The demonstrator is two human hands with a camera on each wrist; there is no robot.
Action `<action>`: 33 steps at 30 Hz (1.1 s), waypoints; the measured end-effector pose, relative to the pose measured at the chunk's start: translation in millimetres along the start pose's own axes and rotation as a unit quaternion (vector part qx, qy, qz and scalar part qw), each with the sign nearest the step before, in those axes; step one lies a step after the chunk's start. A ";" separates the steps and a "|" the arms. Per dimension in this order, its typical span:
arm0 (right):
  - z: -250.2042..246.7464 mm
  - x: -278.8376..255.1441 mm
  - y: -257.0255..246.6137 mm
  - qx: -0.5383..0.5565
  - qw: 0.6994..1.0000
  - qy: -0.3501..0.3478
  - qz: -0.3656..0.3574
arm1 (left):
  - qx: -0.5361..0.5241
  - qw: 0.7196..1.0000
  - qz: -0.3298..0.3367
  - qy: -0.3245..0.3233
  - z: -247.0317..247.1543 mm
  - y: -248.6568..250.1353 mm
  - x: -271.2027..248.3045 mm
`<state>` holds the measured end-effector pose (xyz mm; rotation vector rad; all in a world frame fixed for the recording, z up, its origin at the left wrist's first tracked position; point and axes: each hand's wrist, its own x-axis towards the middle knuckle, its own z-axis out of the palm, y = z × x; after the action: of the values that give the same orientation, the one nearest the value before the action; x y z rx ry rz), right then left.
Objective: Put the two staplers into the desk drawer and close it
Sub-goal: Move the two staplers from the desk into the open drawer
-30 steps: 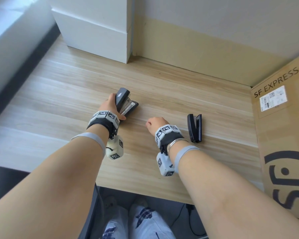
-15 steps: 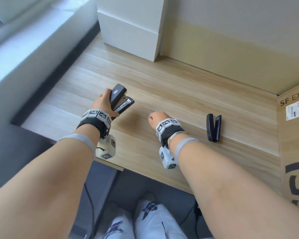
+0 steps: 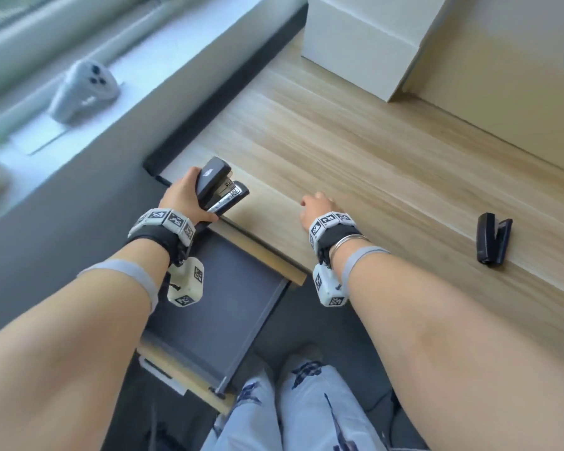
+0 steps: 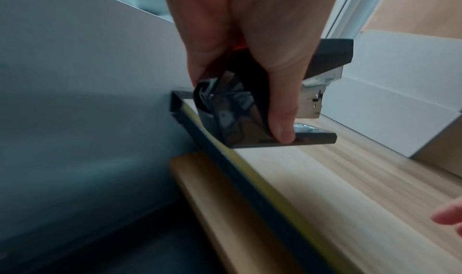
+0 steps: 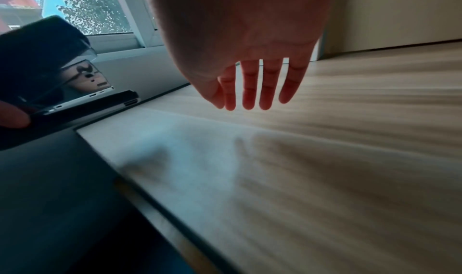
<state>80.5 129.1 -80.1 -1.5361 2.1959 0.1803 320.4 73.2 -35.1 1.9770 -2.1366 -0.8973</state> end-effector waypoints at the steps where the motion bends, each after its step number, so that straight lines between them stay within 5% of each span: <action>1: 4.0 -1.3 -9.3 -0.001 1.000 0.009 -0.001 | -0.003 1.000 -0.007 0.004 -2.9 -13.6 -5.5; 8: 30.3 -2.4 -55.9 0.002 0.997 0.079 0.004 | -0.009 0.997 -0.078 -0.019 7.1 -100.4 -36.5; 16: 64.0 10.6 -64.0 0.019 0.986 0.163 0.008 | 0.001 0.988 -0.125 -0.088 80.6 -153.1 -36.3; 22: 83.7 17.9 -66.2 0.038 0.973 0.226 0.028 | -0.003 0.987 -0.143 -0.079 133.5 -177.8 -15.8; 33: 85.6 26.9 -73.6 0.017 0.983 0.176 0.042 | 0.013 0.979 -0.188 -0.083 190.3 -206.6 28.4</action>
<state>165.1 109.2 -156.9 -1.5542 2.5219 -0.1115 412.6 116.1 -298.4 2.4513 -1.8880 -1.1279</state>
